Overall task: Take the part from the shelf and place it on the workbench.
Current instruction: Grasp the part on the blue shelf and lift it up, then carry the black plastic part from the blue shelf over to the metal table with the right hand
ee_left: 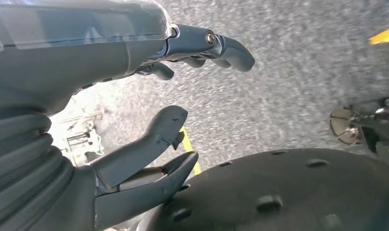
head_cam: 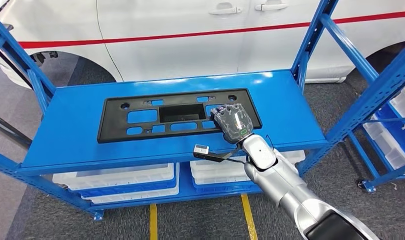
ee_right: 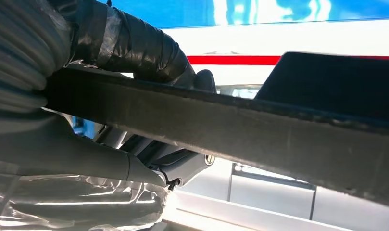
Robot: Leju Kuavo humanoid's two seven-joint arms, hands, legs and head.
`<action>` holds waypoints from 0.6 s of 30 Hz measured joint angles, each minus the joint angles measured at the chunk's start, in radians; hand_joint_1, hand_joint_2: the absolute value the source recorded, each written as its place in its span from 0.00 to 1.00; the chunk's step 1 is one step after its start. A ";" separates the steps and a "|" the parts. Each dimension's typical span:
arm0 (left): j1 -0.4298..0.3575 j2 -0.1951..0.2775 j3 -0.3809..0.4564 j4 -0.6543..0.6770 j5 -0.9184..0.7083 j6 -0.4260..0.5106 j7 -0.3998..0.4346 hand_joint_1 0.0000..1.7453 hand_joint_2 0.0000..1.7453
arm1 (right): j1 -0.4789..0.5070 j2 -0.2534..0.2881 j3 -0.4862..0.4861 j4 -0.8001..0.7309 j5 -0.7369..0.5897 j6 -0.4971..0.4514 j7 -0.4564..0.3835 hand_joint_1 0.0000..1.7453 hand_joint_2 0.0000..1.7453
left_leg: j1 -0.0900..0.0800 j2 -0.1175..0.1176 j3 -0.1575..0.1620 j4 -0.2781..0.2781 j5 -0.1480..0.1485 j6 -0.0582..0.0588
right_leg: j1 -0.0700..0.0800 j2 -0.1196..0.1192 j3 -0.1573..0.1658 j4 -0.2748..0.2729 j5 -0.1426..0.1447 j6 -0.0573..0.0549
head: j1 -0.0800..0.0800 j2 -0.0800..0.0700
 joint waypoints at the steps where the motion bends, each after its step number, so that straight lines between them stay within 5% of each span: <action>1: 0.000 0.000 0.000 0.000 0.000 0.000 0.000 0.00 1.00 | 0.001 0.000 0.000 -0.001 0.000 0.000 0.000 0.96 1.00 | 0.003 0.000 -0.020 0.068 -0.046 -0.006 | 0.000 0.000 -0.012 0.001 0.009 -0.003 | 0.000 0.000; 3: -0.001 0.000 0.000 0.000 0.000 0.001 0.001 0.00 1.00 | 0.005 0.000 0.000 -0.004 -0.001 0.000 -0.003 0.96 1.00 | 0.008 0.000 -0.038 0.172 -0.091 -0.016 | 0.000 -0.001 -0.038 0.004 0.026 -0.001 | 0.000 0.000; 4: 0.000 0.000 0.000 0.000 0.000 0.002 0.002 0.00 1.00 | 0.009 0.000 0.000 -0.008 -0.004 0.000 -0.006 0.96 1.00 | 0.011 0.000 -0.021 0.176 -0.083 -0.019 | -0.001 -0.001 -0.051 0.006 0.034 0.001 | 0.000 0.000; 6: 0.000 0.000 0.000 0.000 0.000 0.005 0.003 0.00 1.00 | 0.015 0.001 -0.001 -0.020 -0.016 -0.001 -0.017 0.96 1.00 | 0.015 0.001 0.065 0.076 -0.036 -0.021 | -0.003 -0.001 -0.072 0.012 0.047 0.007 | 0.000 0.000; 8: -0.001 0.000 0.000 0.000 0.001 0.009 0.003 0.00 1.00 | 0.017 0.003 -0.001 -0.040 -0.032 0.002 -0.027 0.96 1.00 | 0.012 -0.001 0.157 -0.061 -0.021 -0.016 | -0.003 0.000 -0.088 0.019 0.058 0.018 | 0.000 0.000; 10: -0.001 0.000 0.002 0.000 0.007 0.015 0.001 0.00 1.00 | 0.017 0.010 -0.001 -0.062 -0.051 0.011 -0.037 0.96 1.00 | 0.006 -0.005 0.183 -0.117 -0.027 -0.003 | -0.003 0.000 -0.094 0.019 0.072 0.031 | 0.000 0.000; 12: -0.001 0.000 0.006 0.000 0.017 0.012 -0.009 0.00 1.00 | 0.013 0.026 -0.001 -0.075 -0.076 0.026 -0.047 0.96 1.00 | 0.006 -0.003 0.173 -0.123 -0.013 0.015 | -0.004 0.002 -0.097 0.017 0.083 0.044 | 0.001 0.000; 14: -0.003 0.004 0.013 0.000 0.023 -0.001 -0.026 0.00 1.00 | 0.001 0.050 0.000 -0.074 -0.096 0.036 -0.051 0.96 1.00 | 0.009 0.003 0.158 -0.129 0.010 0.035 | -0.005 0.005 -0.115 0.050 0.040 0.052 | 0.001 0.000; 17: -0.005 0.010 0.019 0.000 0.019 0.002 -0.022 0.00 1.00 | -0.028 0.088 0.002 -0.045 -0.115 0.034 -0.047 0.96 1.00 | 0.006 0.008 0.118 -0.130 0.044 0.048 | -0.006 0.006 -0.165 0.225 -0.100 0.056 | 0.002 0.000; 18: -0.006 0.009 0.020 0.000 0.016 0.011 -0.013 0.00 1.00 | -0.036 0.098 0.003 -0.032 -0.122 0.031 -0.048 0.96 1.00 | 0.004 0.008 0.104 -0.128 0.054 0.049 | -0.006 0.006 -0.172 0.279 -0.119 0.057 | 0.002 0.000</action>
